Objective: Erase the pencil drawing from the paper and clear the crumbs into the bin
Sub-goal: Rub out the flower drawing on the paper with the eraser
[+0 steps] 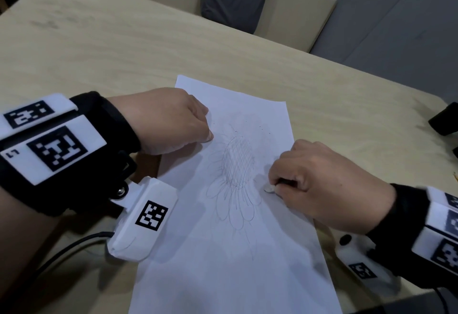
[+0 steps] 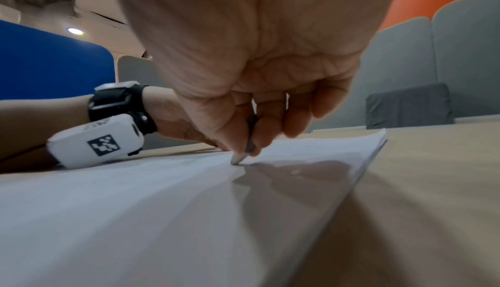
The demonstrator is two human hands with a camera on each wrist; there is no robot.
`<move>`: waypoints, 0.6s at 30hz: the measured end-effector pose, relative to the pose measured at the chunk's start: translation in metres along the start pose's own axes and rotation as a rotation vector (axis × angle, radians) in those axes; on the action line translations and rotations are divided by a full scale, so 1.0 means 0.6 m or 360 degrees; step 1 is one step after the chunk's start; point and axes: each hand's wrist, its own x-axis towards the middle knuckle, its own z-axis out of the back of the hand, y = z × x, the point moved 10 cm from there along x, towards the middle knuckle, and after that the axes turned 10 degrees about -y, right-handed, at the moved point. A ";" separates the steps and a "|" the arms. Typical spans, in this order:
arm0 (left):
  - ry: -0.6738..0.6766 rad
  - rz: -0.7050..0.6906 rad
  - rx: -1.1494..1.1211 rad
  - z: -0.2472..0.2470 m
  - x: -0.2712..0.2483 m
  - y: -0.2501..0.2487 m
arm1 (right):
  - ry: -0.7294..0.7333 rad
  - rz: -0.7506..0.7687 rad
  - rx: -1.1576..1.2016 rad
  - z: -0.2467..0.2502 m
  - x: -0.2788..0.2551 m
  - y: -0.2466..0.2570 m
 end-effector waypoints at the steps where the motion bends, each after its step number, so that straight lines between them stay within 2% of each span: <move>1: 0.0000 -0.0003 -0.0002 0.000 0.000 -0.001 | -0.0029 -0.0004 0.0003 0.003 0.006 0.000; 5: 0.0002 -0.0003 -0.0013 0.000 -0.001 -0.001 | -0.0147 -0.0017 0.0012 0.015 0.043 -0.001; 11: 0.0024 -0.0011 0.0028 0.000 -0.003 -0.005 | -0.0033 0.0038 0.0031 0.001 0.012 0.002; 18: -0.0017 -0.0018 0.0004 0.002 -0.003 -0.004 | -0.0168 0.0021 0.0037 0.012 0.040 0.004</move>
